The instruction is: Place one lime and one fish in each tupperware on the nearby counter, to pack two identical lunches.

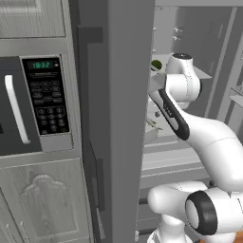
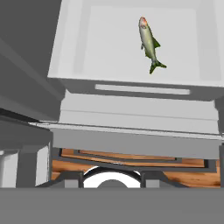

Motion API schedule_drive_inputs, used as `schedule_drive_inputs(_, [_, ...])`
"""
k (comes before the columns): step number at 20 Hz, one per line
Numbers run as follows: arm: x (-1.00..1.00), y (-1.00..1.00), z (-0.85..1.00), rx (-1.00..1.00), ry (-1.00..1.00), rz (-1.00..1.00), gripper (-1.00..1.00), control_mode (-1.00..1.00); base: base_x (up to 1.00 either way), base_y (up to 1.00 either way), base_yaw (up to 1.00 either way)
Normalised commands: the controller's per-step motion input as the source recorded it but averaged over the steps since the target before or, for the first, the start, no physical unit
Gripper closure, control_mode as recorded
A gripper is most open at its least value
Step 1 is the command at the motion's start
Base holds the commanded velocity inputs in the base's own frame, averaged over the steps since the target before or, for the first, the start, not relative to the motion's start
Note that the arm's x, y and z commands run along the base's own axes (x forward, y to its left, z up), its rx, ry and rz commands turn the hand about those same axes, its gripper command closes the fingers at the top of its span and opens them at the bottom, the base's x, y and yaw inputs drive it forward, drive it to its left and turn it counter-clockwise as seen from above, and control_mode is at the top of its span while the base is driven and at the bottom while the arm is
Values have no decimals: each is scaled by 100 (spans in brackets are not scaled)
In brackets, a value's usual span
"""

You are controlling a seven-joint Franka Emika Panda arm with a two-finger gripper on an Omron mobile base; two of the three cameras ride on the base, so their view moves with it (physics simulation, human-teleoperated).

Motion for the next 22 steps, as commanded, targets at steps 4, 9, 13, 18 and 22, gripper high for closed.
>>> schedule_drive_inputs(4, [0, -2, -2, 0, 0, -2, -100, -100, 0, 0, 0])
schedule_drive_inputs(9, [4, -64, -14, 0, -1, 0, -100, -100, 0, 0, 0])
schedule_drive_inputs(13, [31, -59, -40, -4, -1, 2, -100, -100, 0, 0, 0])
schedule_drive_inputs(18, [92, -23, -64, 0, -2, 1, -100, -100, 0, 0, 0])
schedule_drive_inputs(22, [100, 5, -50, 1, -6, 0, -100, -100, 0, 0, 0])
